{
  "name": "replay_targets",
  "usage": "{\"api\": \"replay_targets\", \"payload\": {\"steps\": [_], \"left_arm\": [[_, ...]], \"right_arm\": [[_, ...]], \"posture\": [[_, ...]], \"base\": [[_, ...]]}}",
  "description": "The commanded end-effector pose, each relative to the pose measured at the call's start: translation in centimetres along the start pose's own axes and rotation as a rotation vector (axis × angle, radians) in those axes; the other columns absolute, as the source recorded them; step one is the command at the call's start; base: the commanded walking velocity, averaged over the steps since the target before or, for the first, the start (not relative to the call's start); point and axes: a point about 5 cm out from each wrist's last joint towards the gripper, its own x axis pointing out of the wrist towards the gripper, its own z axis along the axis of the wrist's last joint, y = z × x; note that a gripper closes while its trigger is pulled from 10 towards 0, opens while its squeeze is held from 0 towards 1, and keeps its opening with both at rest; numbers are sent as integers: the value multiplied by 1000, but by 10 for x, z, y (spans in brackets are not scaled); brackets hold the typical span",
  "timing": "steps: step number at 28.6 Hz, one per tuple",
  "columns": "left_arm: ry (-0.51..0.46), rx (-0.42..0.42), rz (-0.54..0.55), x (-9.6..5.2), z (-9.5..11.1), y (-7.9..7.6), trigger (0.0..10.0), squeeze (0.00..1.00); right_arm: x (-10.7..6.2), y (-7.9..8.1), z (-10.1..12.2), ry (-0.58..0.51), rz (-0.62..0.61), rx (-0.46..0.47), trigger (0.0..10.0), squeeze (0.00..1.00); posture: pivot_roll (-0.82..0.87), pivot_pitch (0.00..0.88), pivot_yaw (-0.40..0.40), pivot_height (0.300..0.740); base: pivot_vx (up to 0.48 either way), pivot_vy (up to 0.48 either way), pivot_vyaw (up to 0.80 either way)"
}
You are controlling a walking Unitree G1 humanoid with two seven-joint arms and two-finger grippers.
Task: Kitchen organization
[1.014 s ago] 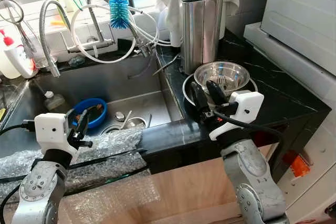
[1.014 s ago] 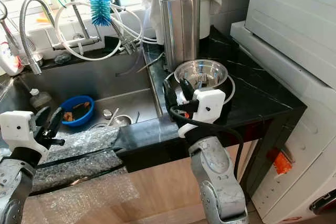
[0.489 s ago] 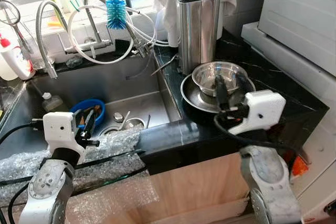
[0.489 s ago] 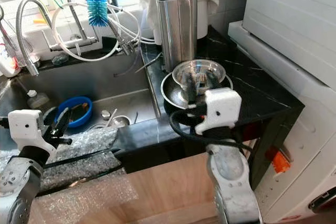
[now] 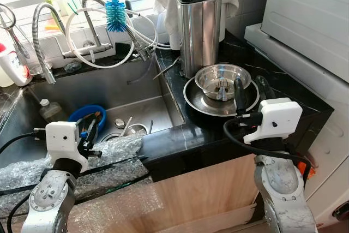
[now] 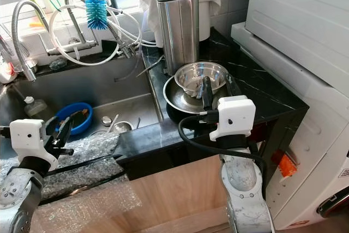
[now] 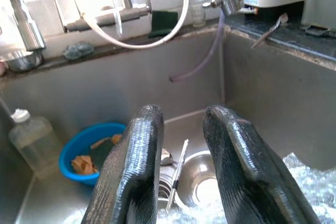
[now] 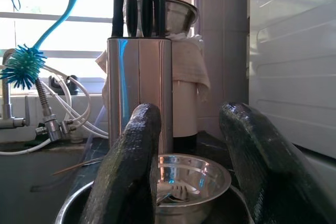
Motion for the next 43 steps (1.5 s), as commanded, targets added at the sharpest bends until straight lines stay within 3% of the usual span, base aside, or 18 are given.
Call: {"api": "replay_targets", "payload": {"steps": [1, 14, 34, 43], "left_arm": [[12, -4, 7, -1, -5, 2, 10000, 0], [30, -34, 21, -1, -16, 0, 10000, 0], [-2, -97, -1, 1, -7, -14, 10000, 0], [-8, -96, -1, 4, -4, -15, 10000, 0]], "right_arm": [[1, -2, 7, -32, -16, -6, 10000, 0], [0, -7, 5, -29, -39, -39, 10000, 0], [-8, -14, -1, -22, -66, -165, 10000, 0], [-15, -1, -13, -1, 95, -131, 10000, 0]], "posture": [[-118, 0, 152, 740], [-130, 0, 149, 740], [-132, 0, 145, 740], [-132, 0, 143, 740]], "base": [[0, 0, 0], [0, 0, 0], [0, 0, 0], [0, 0, 0]]}}
